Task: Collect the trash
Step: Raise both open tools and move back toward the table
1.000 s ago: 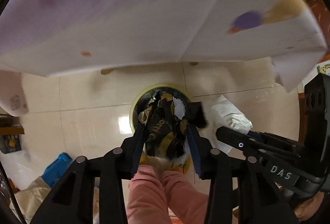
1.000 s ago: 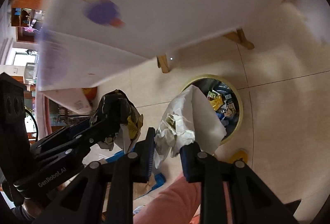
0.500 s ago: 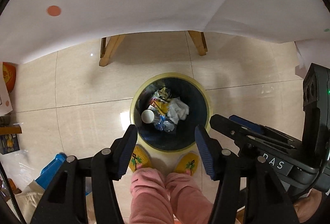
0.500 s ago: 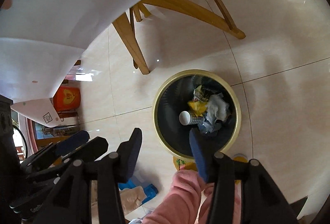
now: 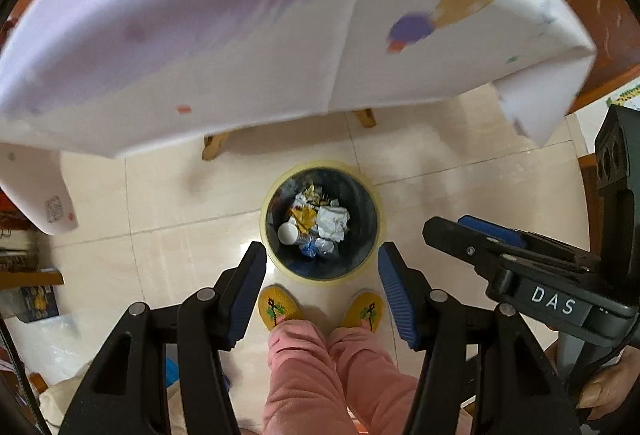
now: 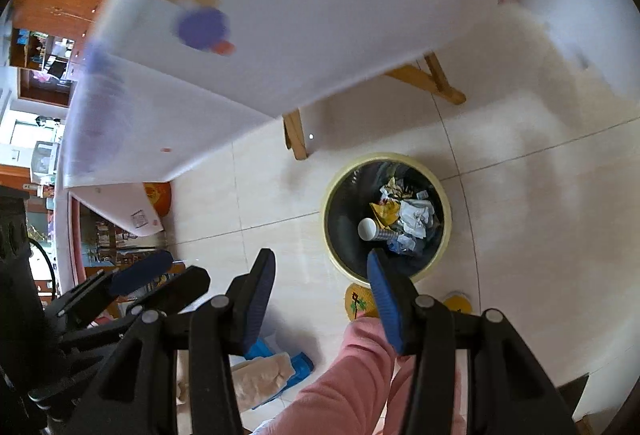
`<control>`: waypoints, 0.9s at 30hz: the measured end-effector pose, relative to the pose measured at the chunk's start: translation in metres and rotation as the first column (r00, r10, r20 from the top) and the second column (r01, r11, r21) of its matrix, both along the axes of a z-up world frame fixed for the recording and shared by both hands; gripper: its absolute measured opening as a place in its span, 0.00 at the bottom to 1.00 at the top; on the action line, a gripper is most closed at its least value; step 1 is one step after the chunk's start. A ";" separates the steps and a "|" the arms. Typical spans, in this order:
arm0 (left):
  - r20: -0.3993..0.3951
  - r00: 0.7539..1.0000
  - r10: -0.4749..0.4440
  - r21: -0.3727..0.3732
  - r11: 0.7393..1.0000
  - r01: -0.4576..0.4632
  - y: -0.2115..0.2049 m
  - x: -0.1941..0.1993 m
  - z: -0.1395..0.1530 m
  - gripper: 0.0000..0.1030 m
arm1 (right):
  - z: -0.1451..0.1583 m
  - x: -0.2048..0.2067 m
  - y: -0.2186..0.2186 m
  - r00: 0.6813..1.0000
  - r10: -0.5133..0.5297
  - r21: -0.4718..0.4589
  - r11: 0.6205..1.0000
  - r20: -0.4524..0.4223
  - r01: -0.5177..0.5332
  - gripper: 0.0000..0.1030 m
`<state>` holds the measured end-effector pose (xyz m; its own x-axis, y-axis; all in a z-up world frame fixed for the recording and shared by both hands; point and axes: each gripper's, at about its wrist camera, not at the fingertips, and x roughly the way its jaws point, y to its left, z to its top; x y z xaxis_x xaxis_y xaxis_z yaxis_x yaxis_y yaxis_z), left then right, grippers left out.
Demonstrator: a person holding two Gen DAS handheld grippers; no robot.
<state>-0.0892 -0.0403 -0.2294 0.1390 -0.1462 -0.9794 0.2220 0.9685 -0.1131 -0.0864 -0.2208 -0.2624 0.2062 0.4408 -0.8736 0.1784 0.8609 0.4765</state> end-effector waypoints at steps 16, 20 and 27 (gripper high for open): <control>0.185 0.979 -0.084 -0.036 0.995 0.093 0.004 -0.009 0.140 0.55 | 0.146 -0.016 -0.002 0.981 0.017 -0.069 0.998 0.195 -0.004 0.47; 0.243 0.962 -0.125 -0.036 0.990 0.138 0.004 0.000 0.180 0.55 | 0.178 -0.012 -0.004 0.968 -0.003 -0.087 0.996 0.252 0.025 0.47; 0.375 0.910 -0.175 -0.038 0.978 0.204 0.008 0.028 0.245 0.57 | 0.230 0.010 -0.011 0.929 -0.084 -0.123 0.983 0.360 0.136 0.47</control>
<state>-0.0608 -0.0328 0.0158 0.4491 -0.2766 -0.8496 0.4407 0.8957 -0.0586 -0.0768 -0.2317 -0.0321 0.5517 0.2730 -0.7881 0.1195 0.9093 0.3987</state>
